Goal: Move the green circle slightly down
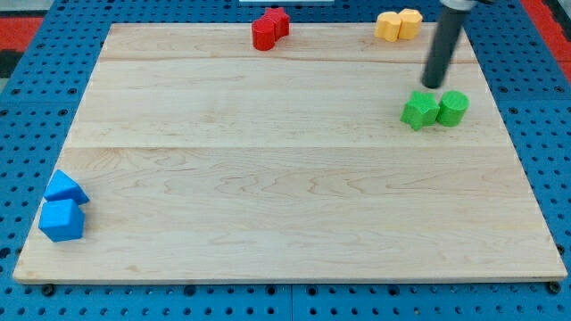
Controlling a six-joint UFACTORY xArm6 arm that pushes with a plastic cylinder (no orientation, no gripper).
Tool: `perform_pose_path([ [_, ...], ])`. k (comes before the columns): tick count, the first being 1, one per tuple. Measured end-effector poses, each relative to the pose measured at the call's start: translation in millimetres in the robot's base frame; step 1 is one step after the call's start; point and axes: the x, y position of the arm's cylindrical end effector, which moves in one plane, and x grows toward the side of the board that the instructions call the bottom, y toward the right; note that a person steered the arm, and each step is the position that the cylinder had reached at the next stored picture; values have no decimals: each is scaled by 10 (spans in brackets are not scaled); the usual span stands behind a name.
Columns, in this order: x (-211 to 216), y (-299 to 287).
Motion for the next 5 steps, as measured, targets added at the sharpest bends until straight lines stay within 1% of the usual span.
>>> perform_pose_path([
  [1,408,188],
  [2,587,-5],
  [3,754,-438],
  [4,786,-290],
  [5,786,540],
])
